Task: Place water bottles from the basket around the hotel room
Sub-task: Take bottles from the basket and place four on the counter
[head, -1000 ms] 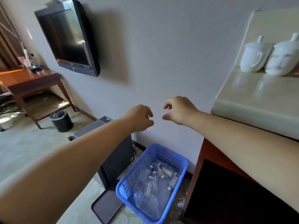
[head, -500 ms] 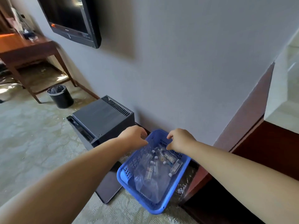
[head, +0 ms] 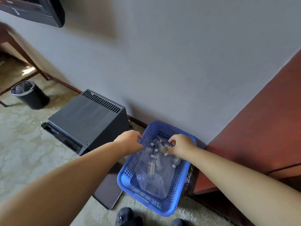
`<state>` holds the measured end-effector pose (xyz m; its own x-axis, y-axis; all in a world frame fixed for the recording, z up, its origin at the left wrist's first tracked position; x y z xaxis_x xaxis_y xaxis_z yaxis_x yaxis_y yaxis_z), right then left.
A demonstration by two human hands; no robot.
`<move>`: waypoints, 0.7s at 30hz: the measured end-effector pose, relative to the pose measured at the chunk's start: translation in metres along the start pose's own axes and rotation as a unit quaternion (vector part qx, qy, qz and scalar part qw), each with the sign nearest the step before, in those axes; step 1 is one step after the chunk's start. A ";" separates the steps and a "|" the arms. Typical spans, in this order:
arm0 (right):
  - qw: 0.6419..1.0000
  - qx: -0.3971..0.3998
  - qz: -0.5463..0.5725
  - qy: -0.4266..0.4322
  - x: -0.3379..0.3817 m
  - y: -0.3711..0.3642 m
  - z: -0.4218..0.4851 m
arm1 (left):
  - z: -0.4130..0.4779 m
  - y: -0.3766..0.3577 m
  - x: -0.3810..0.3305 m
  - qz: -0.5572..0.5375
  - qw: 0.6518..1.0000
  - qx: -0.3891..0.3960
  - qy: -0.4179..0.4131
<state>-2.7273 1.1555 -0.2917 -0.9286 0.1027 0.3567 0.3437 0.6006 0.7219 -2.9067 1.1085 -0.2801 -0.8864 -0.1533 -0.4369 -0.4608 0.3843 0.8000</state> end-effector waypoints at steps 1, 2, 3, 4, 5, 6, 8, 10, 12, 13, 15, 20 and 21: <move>1.000 0.003 0.019 -0.022 -0.007 -0.009 0.006 | 0.011 -0.007 0.005 0.005 1.000 0.017 -0.010; 0.998 0.005 0.037 -0.048 -0.014 -0.019 0.012 | 0.020 -0.015 0.012 0.009 0.999 0.034 -0.019; 0.996 0.006 0.051 -0.073 -0.022 -0.031 0.017 | 0.028 -0.023 0.018 0.011 0.998 0.048 -0.030; 0.993 0.008 0.062 -0.098 -0.031 -0.046 0.022 | 0.035 -0.033 0.026 0.017 0.997 0.062 -0.039; 0.990 0.011 0.075 -0.123 -0.039 -0.061 0.026 | 0.040 -0.044 0.037 0.031 0.995 0.079 -0.045; 0.986 0.016 0.085 -0.144 -0.046 -0.078 0.031 | 0.043 -0.059 0.049 0.063 0.991 0.104 -0.054; 0.981 0.030 0.089 -0.172 -0.057 -0.114 0.043 | 0.046 -0.096 0.073 0.156 0.970 0.168 -0.077; 0.977 0.044 0.082 -0.193 -0.069 -0.153 0.060 | 0.054 -0.137 0.097 0.208 0.950 0.212 -0.091; 0.971 0.057 0.090 -0.215 -0.086 -0.193 0.083 | 0.076 -0.175 0.118 0.179 0.957 0.212 -0.084; 0.969 0.062 0.093 -0.222 -0.095 -0.213 0.098 | 0.090 -0.194 0.125 0.152 0.965 0.202 -0.074; 0.967 0.069 0.094 -0.228 -0.116 -0.256 0.133 | 0.123 -0.242 0.142 0.129 0.971 0.193 -0.061; 0.973 0.060 0.036 -0.218 -0.167 -0.364 0.260 | 0.211 -0.390 0.205 0.217 0.941 0.251 -0.067; 0.974 0.056 0.033 -0.217 -0.176 -0.385 0.287 | 0.231 -0.413 0.219 0.204 0.947 0.242 -0.057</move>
<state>-2.7368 1.1333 -0.8026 -0.8852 0.4549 0.0977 0.4093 0.6614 0.6286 -2.8999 1.1267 -0.8006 -0.9628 0.1861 -0.1960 0.0175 0.7667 0.6418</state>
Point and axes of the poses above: each hand's wrist, its own z-axis towards the middle knuckle, its own y-axis out of the back of the hand, x = y × z, the point moved 10 cm from there along z, towards the middle knuckle, and after that the axes turned 13 degrees about -y, right-handed, at the moved point
